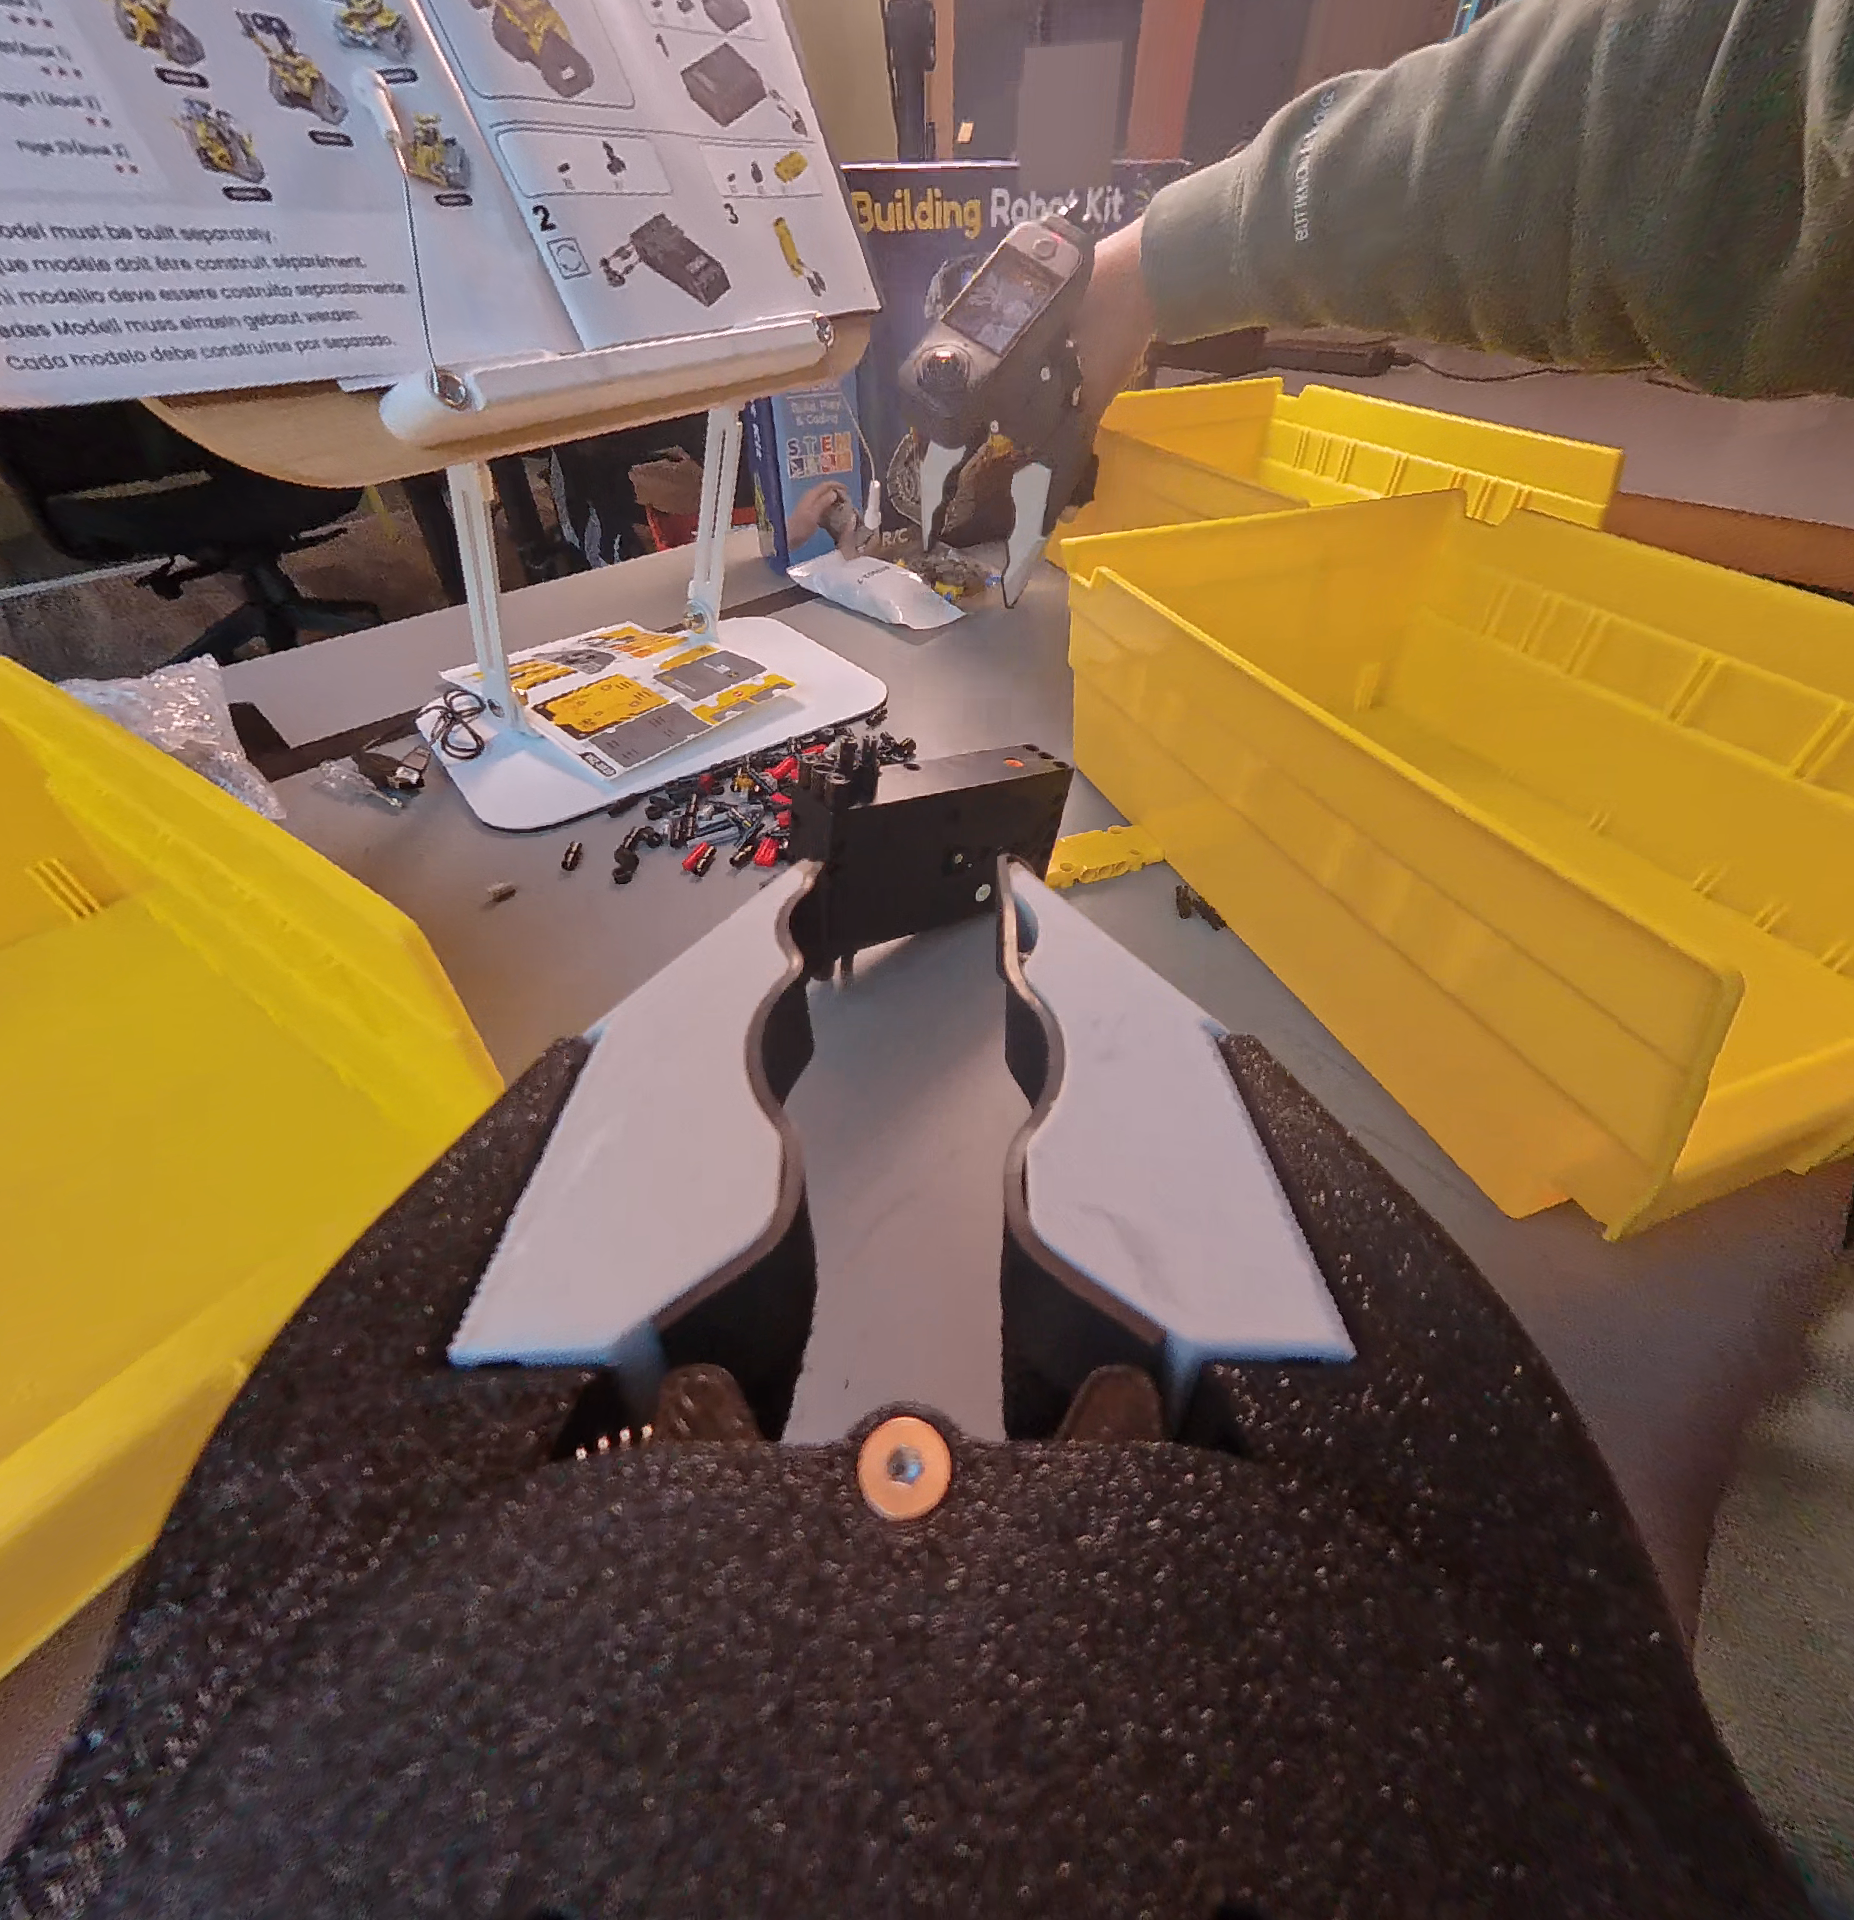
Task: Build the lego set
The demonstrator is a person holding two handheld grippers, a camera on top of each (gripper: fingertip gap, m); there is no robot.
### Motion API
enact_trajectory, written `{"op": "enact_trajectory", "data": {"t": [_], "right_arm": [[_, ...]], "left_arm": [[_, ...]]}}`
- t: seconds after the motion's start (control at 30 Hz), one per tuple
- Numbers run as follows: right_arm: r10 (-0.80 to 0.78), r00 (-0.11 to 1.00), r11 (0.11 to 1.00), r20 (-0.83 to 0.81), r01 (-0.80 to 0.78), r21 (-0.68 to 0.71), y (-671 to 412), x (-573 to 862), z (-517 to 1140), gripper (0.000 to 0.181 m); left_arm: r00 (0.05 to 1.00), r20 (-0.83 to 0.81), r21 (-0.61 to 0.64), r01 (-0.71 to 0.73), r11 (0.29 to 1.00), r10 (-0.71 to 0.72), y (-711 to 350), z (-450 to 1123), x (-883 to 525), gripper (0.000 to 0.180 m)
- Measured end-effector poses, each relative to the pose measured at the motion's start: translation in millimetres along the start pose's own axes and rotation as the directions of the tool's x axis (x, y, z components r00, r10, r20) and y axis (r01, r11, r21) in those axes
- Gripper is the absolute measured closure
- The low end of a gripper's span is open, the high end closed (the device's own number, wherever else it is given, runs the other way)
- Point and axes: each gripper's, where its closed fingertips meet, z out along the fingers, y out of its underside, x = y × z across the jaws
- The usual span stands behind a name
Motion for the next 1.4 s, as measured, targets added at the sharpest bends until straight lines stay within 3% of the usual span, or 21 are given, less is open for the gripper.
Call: {"op": "enact_trajectory", "data": {"t": [0.03, 0.1, 0.33, 0.43, 0.63, 0.87, 1.03, 1.17, 1.3, 1.37, 1.4], "right_arm": [[-0.020, 0.999, 1.000, 0.044, 0.020, -0.002, -1.7, -2.3, 3.5, 0.118], [-0.027, 0.997, 0.999, 0.067, 0.028, -0.022, -1.2, 3.9, 5.3, 0.106], [0.051, 0.973, 0.998, 0.227, -0.059, 0.031, 0.6, -9.8, 5.3, 0.133], [0.041, 0.988, 0.998, 0.151, -0.049, 0.050, 1.5, -7.3, 3.0, 0.165], [0.044, 0.995, 0.994, 0.089, -0.053, 0.100, -14.5, -20.6, -34.4, 0.168], [0.165, 0.978, 0.891, 0.128, -0.204, 0.406, -45.7, -49.5, -151.9, 0.181], [0.244, 0.969, 0.789, -0.051, -0.167, 0.591, -63.0, -70.9, -237.7, 0.181], [0.265, 0.910, 0.772, -0.318, -0.002, 0.636, -91.1, -104.5, -272.5, 0.181], [0.243, 0.783, 0.796, -0.573, 0.177, 0.579, -133.9, -145.4, -283.5, 0.181], [0.190, 0.704, 0.824, -0.684, 0.264, 0.501, -155.4, -164.4, -282.7, 0.181], [0.164, 0.664, 0.833, -0.729, 0.302, 0.463, -164.7, -172.4, -282.5, 0.181]], "left_arm": [[1.000, 0.003, -0.008, 0.003, 1.000, -0.003, 1.6, 1.4, -1.0, 0.148], [1.000, 0.006, -0.021, -0.001, 1.000, 0.001, 3.4, 4.4, -2.3, 0.148], [1.000, -0.015, -0.032, -0.011, 0.999, 0.010, 3.1, 17.8, -1.9, 0.148], [0.999, -0.036, -0.023, -0.014, 1.000, 0.013, -0.3, 22.6, 2.6, 0.148], [0.997, -0.069, -0.008, -0.046, 0.999, 0.045, -9.2, 27.6, 13.3, 0.148], [0.985, -0.168, 0.030, -0.040, 0.999, 0.045, -27.4, 33.3, 33.6, 0.148], [0.945, -0.327, 0.059, 0.031, 0.998, -0.010, -50.3, 45.6, 54.7, 0.146], [0.815, -0.542, 0.041, 0.267, 0.963, -0.203, -89.8, 65.2, 74.6, 0.127], [0.591, -0.652, -0.081, 0.568, 0.819, -0.474, -115.0, 97.7, 69.3, 0.096], [0.440, -0.695, -0.174, 0.664, 0.727, -0.569, -120.9, 106.3, 72.3, 0.097], [0.416, -0.703, -0.192, 0.670, 0.718, -0.576, -120.6, 108.2, 75.9, 0.110]]}}
